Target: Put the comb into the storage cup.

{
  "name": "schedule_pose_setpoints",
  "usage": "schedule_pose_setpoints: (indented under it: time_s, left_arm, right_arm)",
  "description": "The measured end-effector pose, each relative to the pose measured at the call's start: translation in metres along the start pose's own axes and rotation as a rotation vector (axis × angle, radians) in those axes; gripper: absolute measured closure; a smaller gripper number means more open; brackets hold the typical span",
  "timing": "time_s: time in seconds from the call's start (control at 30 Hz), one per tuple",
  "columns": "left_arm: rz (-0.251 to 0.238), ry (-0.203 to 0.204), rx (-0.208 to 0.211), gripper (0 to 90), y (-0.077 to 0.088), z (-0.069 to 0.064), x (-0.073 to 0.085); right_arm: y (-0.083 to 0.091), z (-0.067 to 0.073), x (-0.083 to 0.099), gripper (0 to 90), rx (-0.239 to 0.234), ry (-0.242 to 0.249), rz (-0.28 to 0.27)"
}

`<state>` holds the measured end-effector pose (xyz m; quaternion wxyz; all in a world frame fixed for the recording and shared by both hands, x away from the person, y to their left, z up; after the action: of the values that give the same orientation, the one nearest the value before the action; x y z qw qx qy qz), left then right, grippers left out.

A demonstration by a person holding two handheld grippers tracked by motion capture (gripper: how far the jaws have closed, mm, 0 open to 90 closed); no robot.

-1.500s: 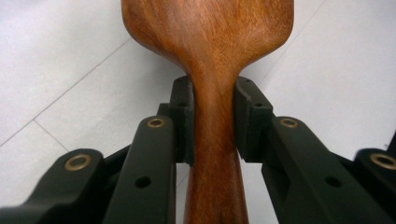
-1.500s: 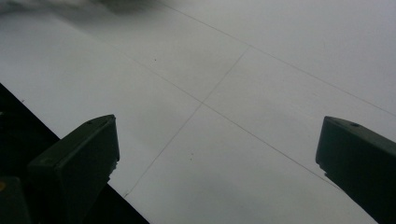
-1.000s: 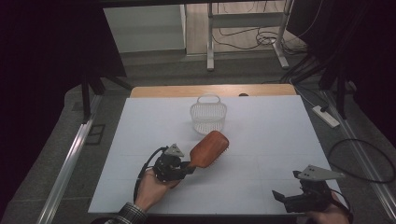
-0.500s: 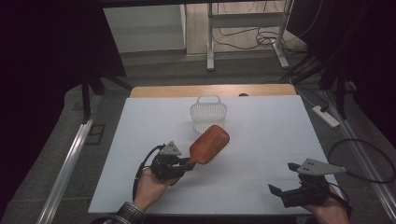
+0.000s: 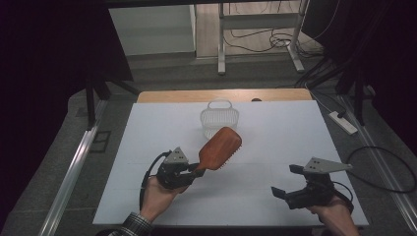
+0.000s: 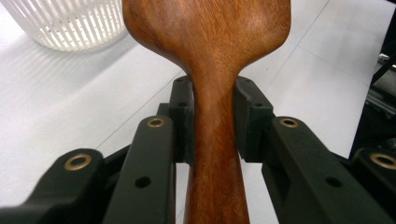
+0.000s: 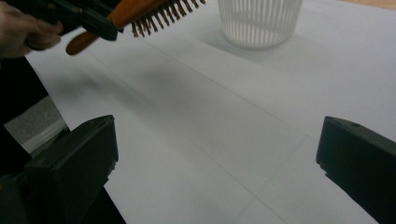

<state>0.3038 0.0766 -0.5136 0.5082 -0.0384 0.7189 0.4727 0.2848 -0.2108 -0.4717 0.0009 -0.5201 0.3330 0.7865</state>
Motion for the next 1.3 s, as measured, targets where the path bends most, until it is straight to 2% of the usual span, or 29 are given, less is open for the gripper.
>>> schedule_pose_setpoints:
  time_s: [0.17, 0.43, 0.6, 0.93, 1.07, 1.3]
  left_arm:
    - [-0.01, -0.004, 0.001, 71.3, 0.001, -0.001, -0.001]
    - [-0.042, -0.003, -0.002, 71.3, 0.003, -0.002, -0.005]
    - [-0.042, 0.005, 0.004, 71.3, 0.002, -0.002, -0.005]
    - [-0.057, 0.002, 0.009, 71.3, 0.002, -0.005, -0.006]
    - [-0.058, 0.0, 0.01, 71.3, 0.001, -0.006, -0.006]
    - [-0.072, 0.003, 0.014, 71.3, 0.002, -0.008, -0.007]
  right_arm:
    - [-0.01, 0.004, -0.009, 0.0, -0.002, 0.038, -0.007]
    - [-0.025, 0.006, -0.019, 0.0, -0.02, 0.007, -0.022]
    - [-0.033, 0.005, -0.024, 0.0, -0.025, -0.02, -0.027]
    - [-0.058, 0.012, -0.035, 0.0, -0.108, -0.073, -0.023]
    - [-0.065, 0.011, -0.04, 0.0, -0.097, -0.07, -0.01]
    - [-0.076, 0.011, -0.051, 0.0, -0.091, -0.104, 0.004]
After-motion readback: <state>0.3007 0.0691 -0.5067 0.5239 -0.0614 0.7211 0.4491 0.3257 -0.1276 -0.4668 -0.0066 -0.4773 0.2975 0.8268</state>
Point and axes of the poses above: each handheld gripper's, and its own axes: y roughly backward along the jaws, x roughly out of its underside, z roughly to its left, the point moved 8 cm from there along -y, roughly forward along the jaws, and after that the axes turned 10 degrees about -x, right-handed, at the moved point
